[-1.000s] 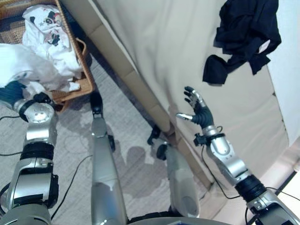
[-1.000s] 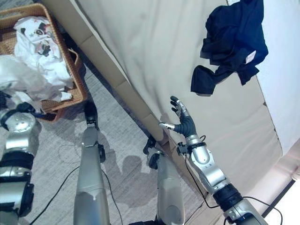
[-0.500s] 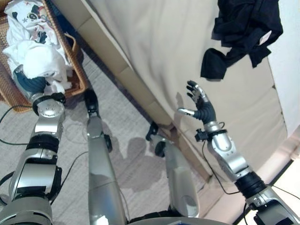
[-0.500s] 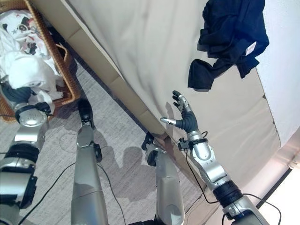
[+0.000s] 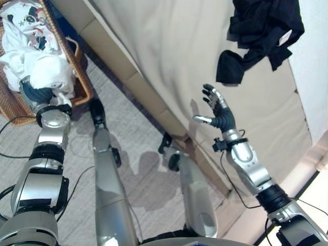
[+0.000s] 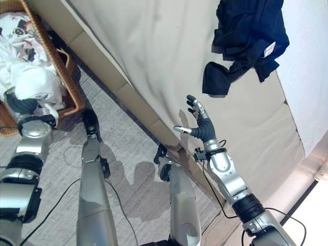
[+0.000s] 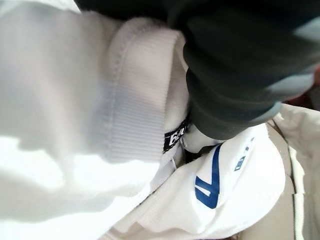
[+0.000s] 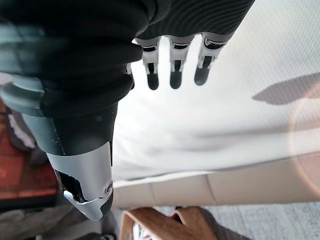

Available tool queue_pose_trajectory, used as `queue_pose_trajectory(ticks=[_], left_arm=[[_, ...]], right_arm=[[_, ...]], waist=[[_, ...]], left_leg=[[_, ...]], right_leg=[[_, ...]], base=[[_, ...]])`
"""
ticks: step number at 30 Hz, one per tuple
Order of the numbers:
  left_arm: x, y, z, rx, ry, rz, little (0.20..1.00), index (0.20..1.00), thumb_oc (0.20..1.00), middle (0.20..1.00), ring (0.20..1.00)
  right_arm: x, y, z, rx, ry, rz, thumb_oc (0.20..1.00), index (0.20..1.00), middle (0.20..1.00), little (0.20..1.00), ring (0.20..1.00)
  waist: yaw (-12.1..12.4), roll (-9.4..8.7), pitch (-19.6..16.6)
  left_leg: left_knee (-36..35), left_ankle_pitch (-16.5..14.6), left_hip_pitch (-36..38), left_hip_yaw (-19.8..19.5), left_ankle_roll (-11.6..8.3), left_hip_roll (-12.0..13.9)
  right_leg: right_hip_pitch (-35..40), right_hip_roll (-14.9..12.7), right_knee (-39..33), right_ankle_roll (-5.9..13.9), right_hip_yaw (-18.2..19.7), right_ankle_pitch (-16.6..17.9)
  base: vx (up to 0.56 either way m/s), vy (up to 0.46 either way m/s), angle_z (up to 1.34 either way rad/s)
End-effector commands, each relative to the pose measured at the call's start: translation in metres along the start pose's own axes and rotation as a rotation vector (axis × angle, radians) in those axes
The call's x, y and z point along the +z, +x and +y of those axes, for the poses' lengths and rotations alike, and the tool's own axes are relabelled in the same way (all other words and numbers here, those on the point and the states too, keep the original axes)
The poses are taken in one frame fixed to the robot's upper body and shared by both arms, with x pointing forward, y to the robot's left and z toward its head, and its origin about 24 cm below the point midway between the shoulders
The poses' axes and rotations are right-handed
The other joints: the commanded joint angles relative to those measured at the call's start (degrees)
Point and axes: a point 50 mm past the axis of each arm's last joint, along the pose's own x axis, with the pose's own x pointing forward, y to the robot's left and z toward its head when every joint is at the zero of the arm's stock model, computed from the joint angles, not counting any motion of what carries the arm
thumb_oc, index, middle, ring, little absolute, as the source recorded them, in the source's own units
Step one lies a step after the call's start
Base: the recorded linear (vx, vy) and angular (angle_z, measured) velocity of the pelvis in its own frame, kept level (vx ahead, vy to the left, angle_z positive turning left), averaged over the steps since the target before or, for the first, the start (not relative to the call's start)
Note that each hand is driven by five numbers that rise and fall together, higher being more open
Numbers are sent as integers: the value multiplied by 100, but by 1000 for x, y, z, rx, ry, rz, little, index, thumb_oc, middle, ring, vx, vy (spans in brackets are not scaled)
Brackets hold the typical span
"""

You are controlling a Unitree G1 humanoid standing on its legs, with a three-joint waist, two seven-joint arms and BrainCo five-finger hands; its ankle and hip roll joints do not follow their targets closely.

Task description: Pick up clothes into the bucket

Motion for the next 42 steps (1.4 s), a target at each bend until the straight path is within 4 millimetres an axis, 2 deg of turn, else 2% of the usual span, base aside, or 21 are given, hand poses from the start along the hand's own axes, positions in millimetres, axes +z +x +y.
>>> queue_pose_trajectory(ticks=[1,9,16,18,21,22,23,24,26,27,29,32,33,35,36,37,38,39,42], left_arm=[[29,19,20,56,-91,-61,1000,1000,1000,1000,1000],[22,16,24,70,-162,-33,1000,1000,1000,1000,1000],[2,-4,19,55,-248,-16,1000,1000,1000,1000,1000],[-4,-17,11,16,-348,-4,1000,1000,1000,1000,1000],[-7,-27,7,-17,-372,-15,1000,1000,1000,1000,1000],[-8,-39,0,-61,-416,-17,1000,1000,1000,1000,1000],[-8,-39,0,-61,-416,-17,1000,1000,1000,1000,1000],[-9,-51,-5,-101,-460,-25,1000,1000,1000,1000,1000],[-10,-59,-8,-125,-479,-26,1000,1000,1000,1000,1000],[-15,-70,-12,-168,-500,-19,1000,1000,1000,1000,1000],[-15,-76,-15,-189,-511,-19,1000,1000,1000,1000,1000],[-17,-96,-19,-306,-562,-39,1000,1000,1000,1000,1000],[-17,-104,-23,-372,-597,-39,1000,1000,1000,1000,1000],[-31,-117,-25,-449,-639,16,1000,1000,1000,1000,1000],[-38,-129,-24,-492,-664,43,1000,1000,1000,1000,1000],[-38,-129,-24,-492,-664,43,1000,1000,1000,1000,1000],[-42,-134,-24,-507,-693,63,1000,1000,1000,1000,1000],[-48,-144,-26,-563,-702,97,1000,1000,1000,1000,1000],[-55,-153,-28,-598,-704,129,1000,1000,1000,1000,1000]], right_arm=[[25,2,-13,-55,24,-137,1000,1000,1000,1000,1000],[18,1,-13,-65,31,-101,1000,1000,1000,1000,1000],[7,-4,-20,-108,34,-49,1000,1000,1000,1000,1000],[1,-7,-26,-140,10,-21,1000,1000,1000,1000,1000],[-2,-11,-31,-159,-10,0,1000,1000,1000,1000,1000],[-6,-15,-37,-187,-28,27,1000,1000,1000,1000,1000],[-6,-15,-37,-187,-28,27,1000,1000,1000,1000,1000],[-8,-19,-43,-215,-38,39,1000,1000,1000,1000,1000],[-10,-20,-46,-229,-48,50,1000,1000,1000,1000,1000],[-13,-23,-51,-255,-52,67,1000,1000,1000,1000,1000],[-15,-25,-52,-263,-55,76,1000,1000,1000,1000,1000],[-20,-30,-56,-290,-67,104,1000,1000,1000,1000,1000],[-22,-31,-57,-301,-70,111,1000,1000,1000,1000,1000],[-27,-32,-57,-294,-87,138,1000,1000,1000,1000,1000],[-31,-28,-52,-284,-87,152,1000,1000,1000,1000,1000],[-31,-28,-52,-283,-87,153,1000,1000,1000,1000,1000],[-33,-23,-49,-270,-97,162,1000,1000,1000,1000,1000],[-38,-19,-42,-253,-93,181,1000,1000,1000,1000,1000],[-41,-18,-38,-242,-80,197,1000,1000,1000,1000,1000]], waist=[[253,-322,241],[318,-297,241],[491,-170,241],[580,-96,241],[638,-39,241],[679,18,241],[679,18,241],[720,86,239],[743,127,238],[786,194,206],[802,207,170],[875,294,42],[854,277,-2],[889,286,-115],[979,315,-232],[995,310,-210],[1120,356,-235],[1162,366,-323],[1050,394,-466]], left_leg=[[1239,-1507,208,140,95,57],[1125,-1480,467,192,96,40],[745,-1389,1153,327,78,4],[511,-1317,1552,392,61,-46],[392,-1300,1849,448,65,-82],[313,-1301,2100,486,70,-105],[313,-1301,2100,486,70,-105],[215,-1290,2358,530,72,-134],[134,-1275,2538,551,68,-144],[15,-1259,2799,604,64,-148],[-70,-1241,2944,638,58,-143],[-241,-1237,3385,747,61,-148],[-291,-1092,3479,866,124,-188],[-405,-1145,3884,1017,143,-141],[-460,-1199,4264,1250,144,-17],[-477,-1197,4304,1267,143,-15],[-516,-1368,4593,1388,66,133],[-674,-1341,4930,1613,33,182],[-915,-1228,5221,1726,-9,150]], right_leg=[[-118,-200,-424,231,237,1036],[64,-211,-433,263,229,1088],[600,-300,-591,310,205,1240],[972,-345,-787,329,187,1357],[1240,-370,-884,333,170,1417],[1478,-417,-950,342,159,1480],[1478,-417,-950,342,159,1480],[1716,-460,-1039,346,157,1534],[1874,-467,-1102,354,160,1577],[2125,-488,-1252,350,148,1604],[2247,-491,-1327,354,143,1627],[2570,-522,-1512,369,179,1711],[2617,-602,-1573,333,140,1866],[2791,-641,-1565,349,172,1905],[2905,-703,-1467,357,-54,1949],[2926,-702,-1470,357,-40,1950],[3066,-682,-1316,396,-350,1830],[3226,-696,-1291,394,-692,1793],[3362,-614,-1380,379,-540,1718]], base=[[0,0,0],[0,0,0],[-3,4,-2],[0,0,0],[6,10,1],[0,0,0],[25,23,6],[17,4,4],[32,17,5],[40,23,7],[47,11,-2],[47,37,-9],[21,70,-17],[84,41,-26],[97,11,-62],[128,6,-90],[88,-35,-109],[109,-69,-105],[63,-62,-72]])
